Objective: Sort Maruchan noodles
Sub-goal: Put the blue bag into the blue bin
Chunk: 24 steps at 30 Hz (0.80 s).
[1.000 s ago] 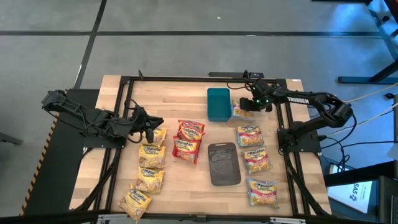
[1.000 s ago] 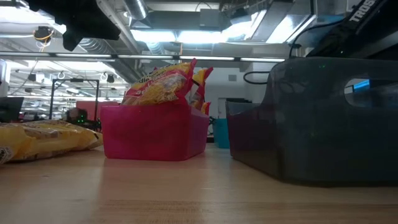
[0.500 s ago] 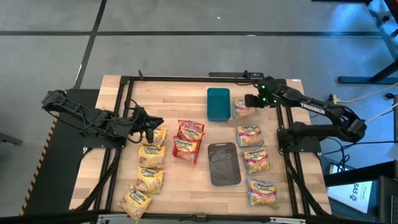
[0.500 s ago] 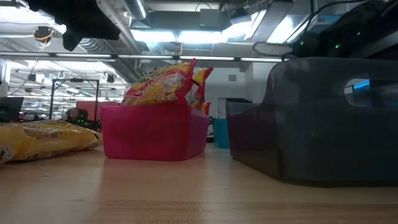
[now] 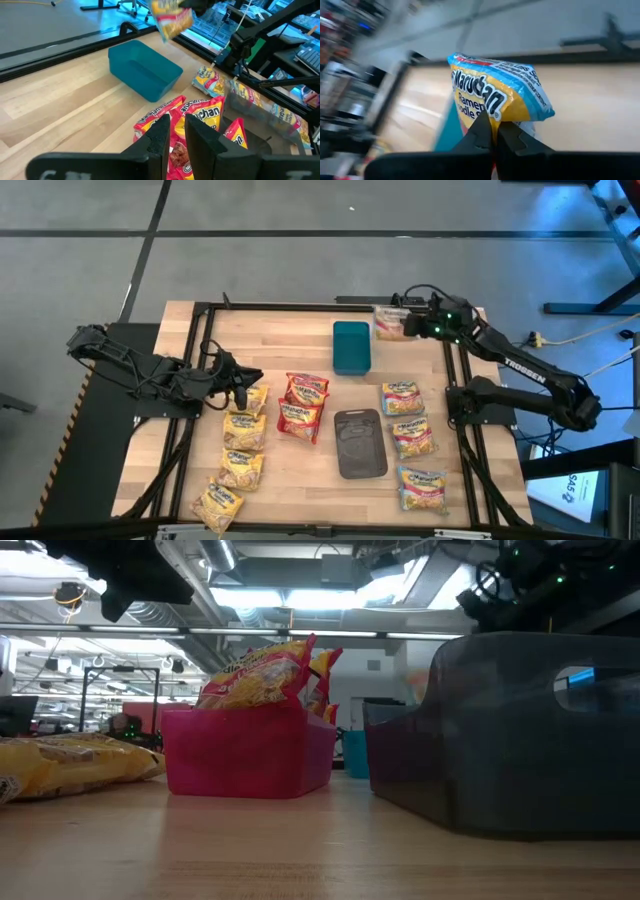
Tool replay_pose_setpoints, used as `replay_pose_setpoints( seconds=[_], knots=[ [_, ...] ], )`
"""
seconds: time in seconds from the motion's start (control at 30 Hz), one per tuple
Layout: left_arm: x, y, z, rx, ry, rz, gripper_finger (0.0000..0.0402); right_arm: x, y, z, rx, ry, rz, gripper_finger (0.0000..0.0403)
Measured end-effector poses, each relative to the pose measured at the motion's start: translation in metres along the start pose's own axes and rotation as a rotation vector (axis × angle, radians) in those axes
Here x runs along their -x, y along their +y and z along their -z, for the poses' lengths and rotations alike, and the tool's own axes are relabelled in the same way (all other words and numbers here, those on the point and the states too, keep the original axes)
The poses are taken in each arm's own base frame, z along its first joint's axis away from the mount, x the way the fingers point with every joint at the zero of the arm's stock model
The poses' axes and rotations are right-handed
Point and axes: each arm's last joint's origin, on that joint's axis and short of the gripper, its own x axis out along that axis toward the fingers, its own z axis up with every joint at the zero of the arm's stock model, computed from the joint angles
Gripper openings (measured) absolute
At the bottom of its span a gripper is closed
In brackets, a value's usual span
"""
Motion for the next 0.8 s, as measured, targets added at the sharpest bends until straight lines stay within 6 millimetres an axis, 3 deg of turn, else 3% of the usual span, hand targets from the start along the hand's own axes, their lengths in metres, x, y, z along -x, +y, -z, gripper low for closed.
replay_pose_setpoints(
  seconds=[0.23, 0.5, 0.6, 0.8],
  knots=[
    [0.0, 0.0, 0.0, -0.001, 0.0, 0.0, 0.0053, -0.016, 0.023, 0.005, 0.053, -0.085, -0.088, 0.0],
    [0.0, 0.0, 0.0, -0.001, 0.011, 0.013, 0.0053, -0.058, 0.04, 0.02, 0.12, -0.123, -0.133, 0.0],
    [0.0, -0.001, 0.001, 0.0, 0.025, 0.029, 0.0053, -0.074, 0.038, 0.022, 0.144, -0.099, -0.073, 0.0],
    [0.0, -0.001, 0.001, 0.0, 0.033, 0.039, 0.0053, -0.103, 0.05, 0.015, 0.222, -0.064, -0.047, 0.0]
  ],
)
